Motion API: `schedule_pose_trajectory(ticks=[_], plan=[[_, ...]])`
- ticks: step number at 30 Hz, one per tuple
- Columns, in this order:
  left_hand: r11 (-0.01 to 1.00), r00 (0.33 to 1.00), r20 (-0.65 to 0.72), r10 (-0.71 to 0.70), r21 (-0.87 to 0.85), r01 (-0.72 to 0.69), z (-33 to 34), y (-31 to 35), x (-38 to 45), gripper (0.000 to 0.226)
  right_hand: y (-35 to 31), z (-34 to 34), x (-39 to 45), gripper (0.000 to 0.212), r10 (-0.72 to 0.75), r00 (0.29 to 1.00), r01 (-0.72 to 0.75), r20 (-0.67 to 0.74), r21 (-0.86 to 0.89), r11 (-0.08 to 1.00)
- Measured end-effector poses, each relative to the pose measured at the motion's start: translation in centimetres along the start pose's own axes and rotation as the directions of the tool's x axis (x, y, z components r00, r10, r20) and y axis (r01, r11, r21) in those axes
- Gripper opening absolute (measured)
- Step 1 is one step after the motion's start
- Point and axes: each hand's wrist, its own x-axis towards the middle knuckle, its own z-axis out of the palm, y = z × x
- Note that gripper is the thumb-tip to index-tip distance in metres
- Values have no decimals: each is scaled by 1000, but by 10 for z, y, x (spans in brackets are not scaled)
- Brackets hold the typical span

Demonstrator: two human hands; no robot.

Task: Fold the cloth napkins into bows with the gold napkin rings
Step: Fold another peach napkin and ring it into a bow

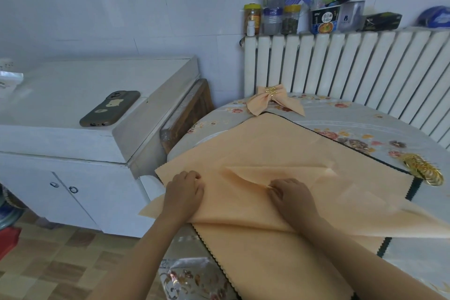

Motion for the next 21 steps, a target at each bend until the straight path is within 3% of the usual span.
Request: schedule_pose_trajectory(ticks=[6,10,12,14,15,17,21], plan=[[999,994,106,2,-37,2,23,39,31,46,-2,-17,38,21,115,986,-109,120,-56,992],[981,985,160,58,-190,-27,43,67,67,53,8,-29,76,23,99,992,-93,79,-74,993],[961,978,197,66,-275,-9,52,79,81,46,13,-34,95,24,51,998,-47,43,-107,993],[941,977,200,78,-339,-6,58,89,94,20,17,-37,112,25,14,1000,-15,-6,-124,992],[932,978,190,81,-363,-6,62,94,102,17,23,-37,122,27,31,999,-35,-36,-113,993],[930,987,159,37,-368,25,68,98,111,36,32,-36,135,33,129,990,-132,-51,-50,990],[965,997,70,-23,-258,41,80,97,128,31,63,-27,153,50,366,917,-370,156,-4,929]])
